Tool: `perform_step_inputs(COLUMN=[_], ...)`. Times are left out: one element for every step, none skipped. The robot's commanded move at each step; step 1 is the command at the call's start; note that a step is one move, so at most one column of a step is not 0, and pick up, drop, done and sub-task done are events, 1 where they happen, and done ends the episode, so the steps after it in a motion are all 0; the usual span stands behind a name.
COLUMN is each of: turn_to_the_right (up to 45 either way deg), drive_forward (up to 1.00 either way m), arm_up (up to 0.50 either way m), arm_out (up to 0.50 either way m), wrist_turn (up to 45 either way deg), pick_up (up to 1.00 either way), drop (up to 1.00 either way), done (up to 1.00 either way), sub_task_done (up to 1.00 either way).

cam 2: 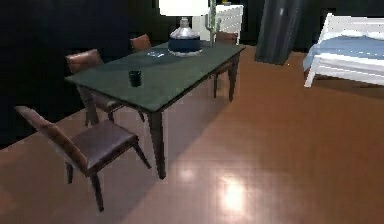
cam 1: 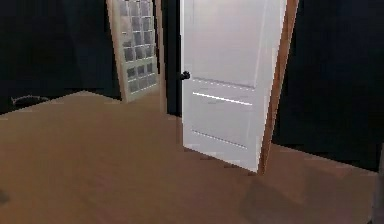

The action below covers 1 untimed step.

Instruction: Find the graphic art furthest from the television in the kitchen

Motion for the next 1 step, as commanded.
perform_step_inputs(turn_to_the_right=[21.0], drive_forward=[0.0], arm_up=[0.0], arm_out=[0.0], wrist_turn=[0.0], pick_up=[0.0], drop=[0.0], done=[0.0], sub_task_done=[0.0])
